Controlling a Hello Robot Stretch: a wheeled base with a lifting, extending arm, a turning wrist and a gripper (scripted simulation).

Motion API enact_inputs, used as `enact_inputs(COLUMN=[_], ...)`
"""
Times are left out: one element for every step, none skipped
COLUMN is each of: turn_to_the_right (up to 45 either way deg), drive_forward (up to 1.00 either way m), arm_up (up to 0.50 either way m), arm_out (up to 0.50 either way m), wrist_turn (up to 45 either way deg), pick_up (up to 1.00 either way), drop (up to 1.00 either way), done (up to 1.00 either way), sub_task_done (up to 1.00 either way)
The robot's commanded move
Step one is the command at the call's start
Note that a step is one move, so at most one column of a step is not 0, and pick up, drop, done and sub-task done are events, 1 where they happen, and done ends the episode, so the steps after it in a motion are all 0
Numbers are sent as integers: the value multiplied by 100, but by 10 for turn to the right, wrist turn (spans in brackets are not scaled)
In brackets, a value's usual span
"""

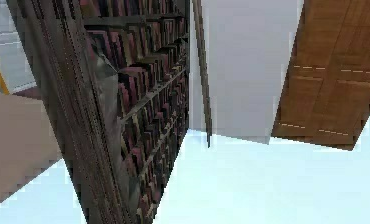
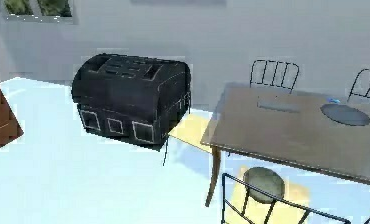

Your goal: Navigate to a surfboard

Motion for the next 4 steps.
enact_inputs(turn_to_the_right=[0,450,30,0], drive_forward=[5,0,0,100], arm_up=[0,0,0,0], arm_out=[0,0,0,0], wrist_turn=[0,0,0,0], pick_up=[0,0,0,0], drop=[0,0,0,0], done=[0,0,0,0], sub_task_done=[0,0,0,0])
